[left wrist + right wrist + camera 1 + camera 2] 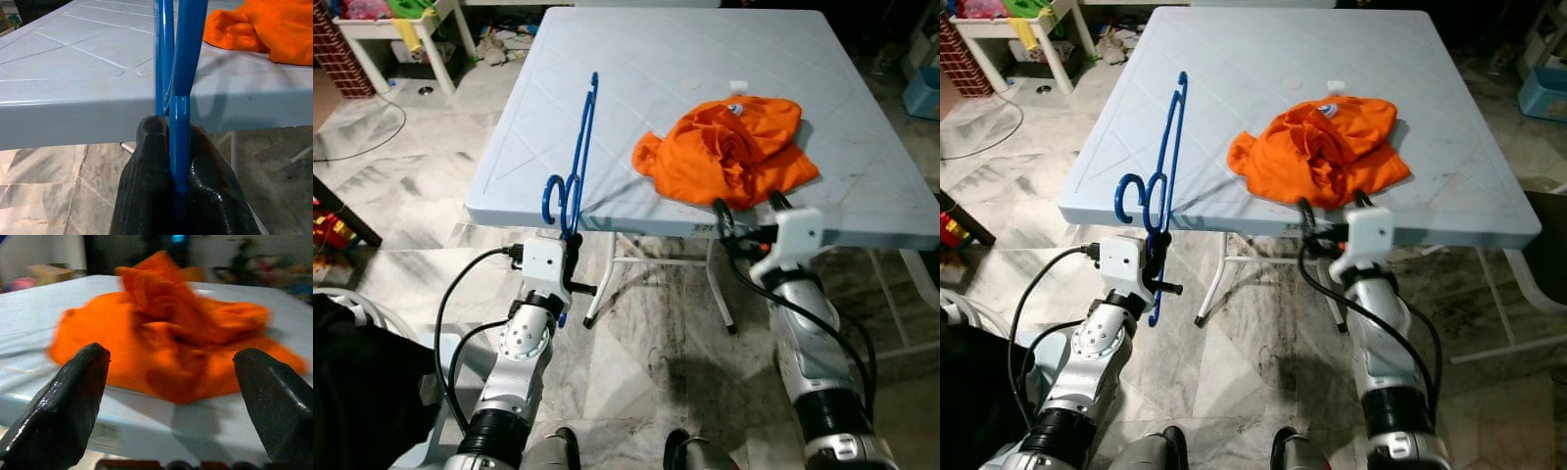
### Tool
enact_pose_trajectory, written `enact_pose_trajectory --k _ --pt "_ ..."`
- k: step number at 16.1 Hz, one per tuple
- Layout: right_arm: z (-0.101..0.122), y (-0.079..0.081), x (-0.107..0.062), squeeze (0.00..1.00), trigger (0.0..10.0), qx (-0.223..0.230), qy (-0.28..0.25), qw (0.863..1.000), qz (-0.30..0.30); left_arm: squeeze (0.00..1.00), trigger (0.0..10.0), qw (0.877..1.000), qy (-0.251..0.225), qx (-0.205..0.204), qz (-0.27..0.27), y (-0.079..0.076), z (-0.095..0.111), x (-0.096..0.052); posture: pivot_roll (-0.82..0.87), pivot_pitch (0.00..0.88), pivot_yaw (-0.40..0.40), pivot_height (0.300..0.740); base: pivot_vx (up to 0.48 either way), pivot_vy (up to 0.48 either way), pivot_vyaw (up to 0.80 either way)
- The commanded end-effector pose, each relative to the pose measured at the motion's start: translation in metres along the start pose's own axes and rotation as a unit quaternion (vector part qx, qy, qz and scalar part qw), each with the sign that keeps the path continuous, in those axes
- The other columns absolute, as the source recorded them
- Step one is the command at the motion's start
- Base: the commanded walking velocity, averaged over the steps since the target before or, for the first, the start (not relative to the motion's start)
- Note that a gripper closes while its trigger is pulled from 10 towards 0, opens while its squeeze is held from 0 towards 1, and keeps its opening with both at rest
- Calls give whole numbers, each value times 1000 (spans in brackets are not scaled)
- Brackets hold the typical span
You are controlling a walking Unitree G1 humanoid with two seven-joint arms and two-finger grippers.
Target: Hang hanger
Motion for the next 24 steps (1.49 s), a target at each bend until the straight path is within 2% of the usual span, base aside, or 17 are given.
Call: enact_pose_trajectory --k 1,2,3,4,5,6,7,8,9,10,13,14,16,18,19,21,24 --pt "4 -13 -6 0 10000 -4 -4 999 -45 0 10000 1000 21 5 -6 0 -10 -3 -99 126 22 740 0 0 0" --pt "2 -19 -10 0 10000 -6 -3 998 -60 0 10000 1000 23 4 -6 1 -11 -3 -99 126 22 740 0 0 0" --pt "3 -31 -21 0 10000 -4 -1 996 -91 0 10000 1000 26 4 -7 5 -12 -5 -108 127 32 740 0 0 0" --pt "3 -34 -25 0 10000 -15 1 996 -93 0 10000 1000 27 7 -5 8 -12 -6 -108 128 35 740 0 0 0" --pt "-2 -39 -35 0 10000 0 17 995 -99 0 10000 999 29 18 -2 14 -13 -11 -109 129 39 740 0 0 0" --pt "-10 -42 -38 0 10000 -8 43 993 -111 0 10000 999 32 22 2 18 -16 -14 -108 130 40 740 0 0 0" --pt "-10 -42 -38 0 10000 -8 43 993 -111 0 10000 999 32 22 2 18 -16 -14 -108 130 40 740 0 0 0" --pt "-14 -38 -39 0 10000 10 57 992 -113 0 10000 999 35 24 6 19 -18 -15 -104 131 41 740 0 0 0" --pt "-12 -25 -33 0 10000 30 45 995 -85 0 10000 999 36 13 3 16 -18 -11 -99 124 33 740 0 0 0" --pt "-9 -24 -32 0 10000 26 39 996 -78 0 10000 999 35 6 -1 14 -17 -9 -99 124 33 740 0 0 0" --pt "-1 3 -22 0 10000 5 24 1000 -2 0 10000 999 31 -31 -9 8 -4 7 -92 123 21 740 0 0 0" --pt "-6 3 -24 0 10000 4 48 999 -6 0 10000 998 36 -40 -18 7 -5 6 -92 122 21 740 0 0 0" --pt "-7 5 -26 0 10000 62 45 997 0 0 10000 999 30 -19 -26 7 -8 3 -96 123 24 740 0 0 0" --pt "-12 -4 -27 0 10000 39 63 996 -45 0 10000 999 43 -17 -19 6 -17 -4 -100 126 25 740 0 0 0" --pt "-15 2 -28 0 10000 58 69 996 -26 0 10000 998 49 -17 -21 5 -19 -5 -99 125 25 740 0 0 0" --pt "-17 2 -30 0 10000 29 74 996 -28 0 10000 999 48 -12 -19 6 -18 -3 -95 125 24 740 0 0 0" --pt "-18 3 -29 0 10000 42 82 995 -27 0 10000 999 48 -9 -19 6 -17 -3 -87 123 20 740 0 0 0"
Point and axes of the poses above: a point about 5 cm out from each wrist's last joint towards the gripper, its own x axis pointing out of the wrist towards the gripper, its own z axis along the axis of the wrist's last joint, y = z × x, the point moved 3 cm from there along x, pointing out of the wrist towards the gripper, and after that the axes turned 7 degrees about -x, right-handed, at the moved point
